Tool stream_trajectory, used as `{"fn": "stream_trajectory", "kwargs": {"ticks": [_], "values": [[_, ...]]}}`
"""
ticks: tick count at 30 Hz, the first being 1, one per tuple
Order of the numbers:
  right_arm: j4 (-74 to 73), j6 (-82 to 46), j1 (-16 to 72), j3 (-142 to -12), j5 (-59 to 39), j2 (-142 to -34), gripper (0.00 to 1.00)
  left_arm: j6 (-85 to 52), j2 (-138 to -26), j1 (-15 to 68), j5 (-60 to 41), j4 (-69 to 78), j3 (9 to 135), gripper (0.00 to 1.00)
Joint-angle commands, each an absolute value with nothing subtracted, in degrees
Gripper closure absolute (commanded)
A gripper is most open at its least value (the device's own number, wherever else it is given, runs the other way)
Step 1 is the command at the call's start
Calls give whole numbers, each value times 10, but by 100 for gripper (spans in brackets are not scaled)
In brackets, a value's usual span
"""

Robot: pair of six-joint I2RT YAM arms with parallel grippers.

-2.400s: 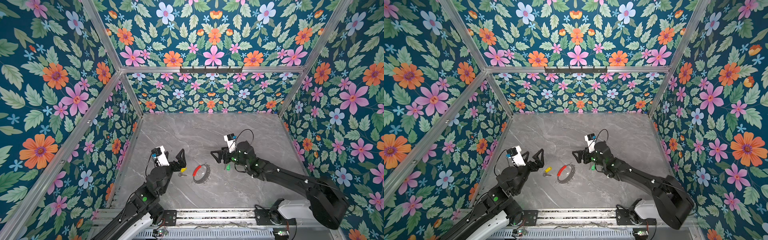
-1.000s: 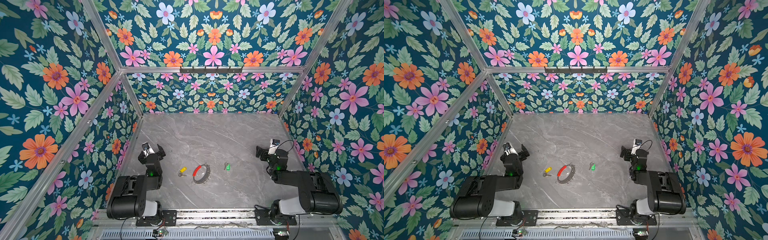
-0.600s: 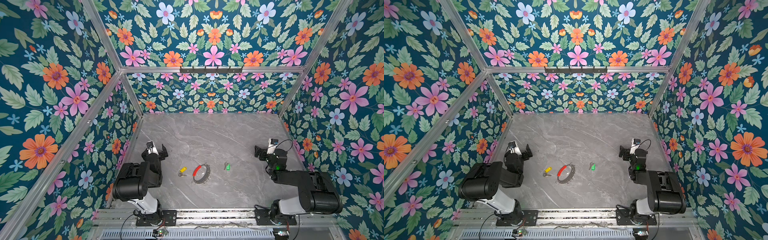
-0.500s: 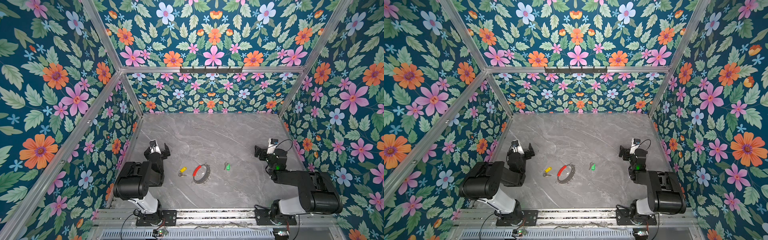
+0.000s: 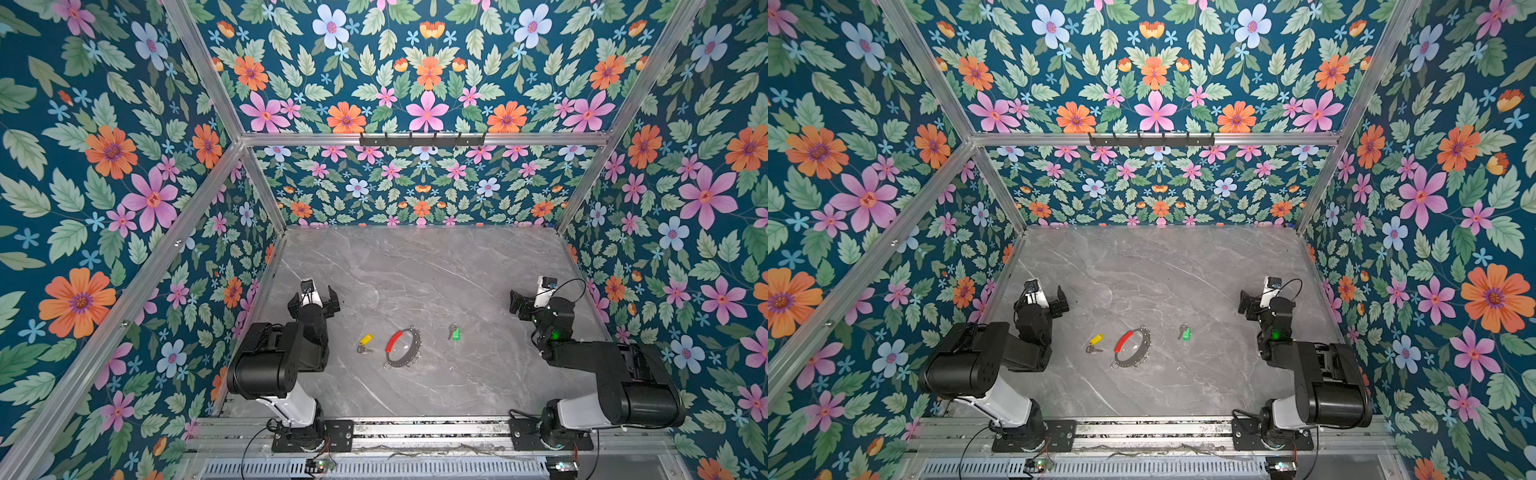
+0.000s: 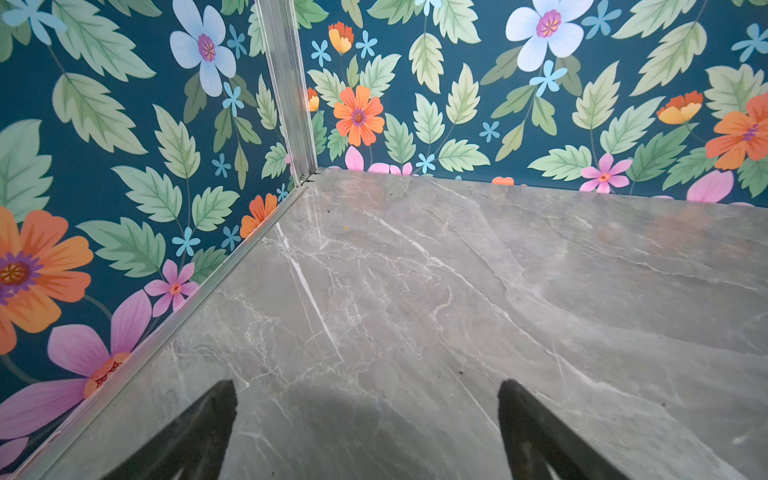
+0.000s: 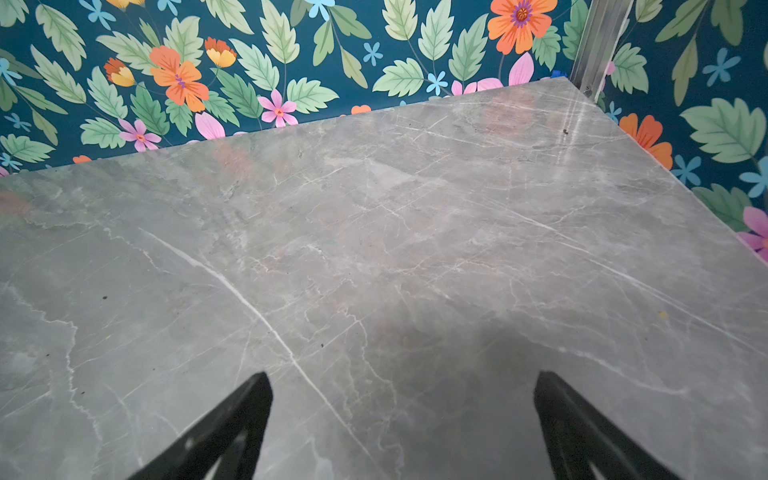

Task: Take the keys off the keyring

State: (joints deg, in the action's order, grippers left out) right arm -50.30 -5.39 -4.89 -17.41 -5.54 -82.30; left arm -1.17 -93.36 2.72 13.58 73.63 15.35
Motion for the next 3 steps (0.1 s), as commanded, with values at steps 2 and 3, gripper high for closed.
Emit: {"fn": "stream_trajectory", "kwargs": {"ticks": [2,3], "values": [[-506,-46,-48,-176,-52,-823,1,-6,-934,27,132,746,156,0],[-506,-46,-49,-175,-52,-822,1,-6,-933,27,132,746,156,0]]}}
